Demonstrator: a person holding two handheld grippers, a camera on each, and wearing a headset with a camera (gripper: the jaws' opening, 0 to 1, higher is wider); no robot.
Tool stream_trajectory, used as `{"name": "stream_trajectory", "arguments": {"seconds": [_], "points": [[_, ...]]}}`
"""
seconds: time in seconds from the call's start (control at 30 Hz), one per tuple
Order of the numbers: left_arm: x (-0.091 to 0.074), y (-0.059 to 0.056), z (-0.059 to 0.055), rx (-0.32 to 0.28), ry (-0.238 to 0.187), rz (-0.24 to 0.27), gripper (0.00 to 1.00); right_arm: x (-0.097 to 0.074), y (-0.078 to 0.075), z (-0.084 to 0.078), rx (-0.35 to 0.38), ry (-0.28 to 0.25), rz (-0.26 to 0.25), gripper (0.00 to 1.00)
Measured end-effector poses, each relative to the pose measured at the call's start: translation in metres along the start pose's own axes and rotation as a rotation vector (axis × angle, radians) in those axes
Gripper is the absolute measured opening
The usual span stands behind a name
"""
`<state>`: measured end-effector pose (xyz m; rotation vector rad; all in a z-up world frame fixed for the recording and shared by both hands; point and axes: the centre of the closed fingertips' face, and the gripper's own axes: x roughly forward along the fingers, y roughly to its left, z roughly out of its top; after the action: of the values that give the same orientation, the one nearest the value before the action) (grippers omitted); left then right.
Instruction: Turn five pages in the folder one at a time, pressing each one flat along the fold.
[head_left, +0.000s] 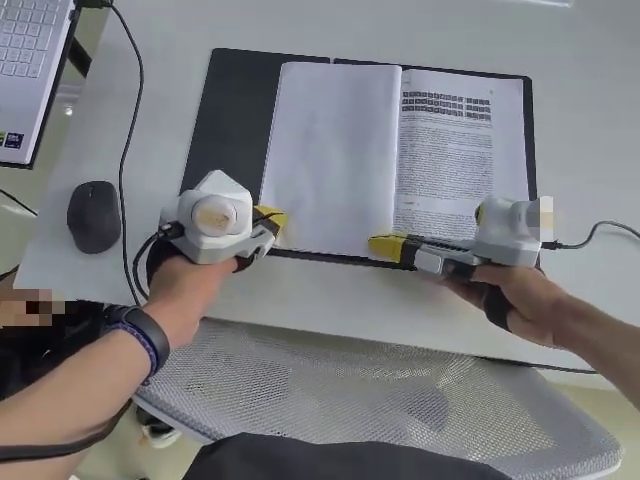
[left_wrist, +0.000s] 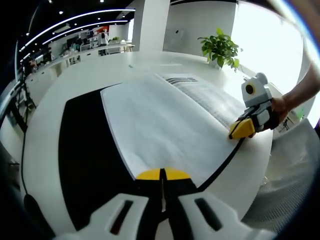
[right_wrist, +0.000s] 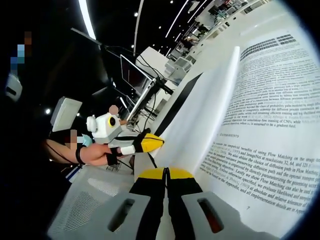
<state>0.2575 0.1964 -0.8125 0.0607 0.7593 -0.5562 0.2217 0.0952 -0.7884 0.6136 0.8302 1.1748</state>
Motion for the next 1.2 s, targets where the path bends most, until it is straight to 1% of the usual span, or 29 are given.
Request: {"name": "stream_trajectory", "arguments": {"seconds": [0.13,0.3,0.47,0.53,0.7,0.73,0.77,0.83,0.93,0.97,1.07,1.1,1.13,1.2], "points": [[0.0,0.0,0.0,0.008,0.003,0.0,0.0,0.0,-0.002,0.0,0.008,0.004,-0.005,0.0],[-0.001,0.0,0.0,0.025,0.017,-0.006,0.0,0.0,-0.002,0.0,0.016,0.017,-0.015,0.0],[-0.002,0.0,0.0,0.023,0.027,-0.012,0.0,0.0,-0.001,0.0,0.009,0.031,-0.025,0.0],[-0.002,-0.001,0.0,0.035,0.036,-0.016,0.0,0.0,0.0,0.0,0.002,0.041,-0.03,0.0],[-0.004,0.003,0.003,0.027,0.053,-0.003,0.01,-0.004,0.0,0.009,-0.005,0.04,-0.061,0.0],[-0.005,0.003,0.005,0.026,0.049,0.001,0.02,-0.005,0.001,0.012,-0.007,0.034,-0.063,0.01],[-0.008,0.002,0.009,0.021,0.036,-0.002,0.03,-0.007,0.001,0.018,-0.011,0.021,-0.07,0.03],[-0.012,0.0,0.015,0.024,0.024,-0.006,0.06,-0.012,0.002,0.026,-0.019,0.002,-0.084,0.07],[-0.018,-0.003,0.024,0.04,0.004,-0.011,0.1,-0.02,0.005,0.036,-0.056,-0.019,-0.107,0.09],[-0.021,-0.004,0.028,0.047,-0.004,-0.012,0.11,-0.024,0.005,0.04,-0.076,-0.032,-0.124,0.1],[-0.027,-0.006,0.033,0.048,-0.019,-0.021,0.13,-0.033,0.004,0.045,-0.086,-0.045,-0.153,0.1],[-0.029,-0.005,0.034,0.054,-0.021,-0.017,0.14,-0.037,0.002,0.047,-0.102,-0.044,-0.18,0.11],[-0.031,-0.006,0.035,0.062,-0.023,-0.015,0.14,-0.04,0.001,0.048,-0.123,-0.045,-0.194,0.13],[-0.035,-0.007,0.037,0.067,-0.032,-0.019,0.16,-0.048,0.001,0.053,-0.13,-0.056,-0.219,0.15]]}}
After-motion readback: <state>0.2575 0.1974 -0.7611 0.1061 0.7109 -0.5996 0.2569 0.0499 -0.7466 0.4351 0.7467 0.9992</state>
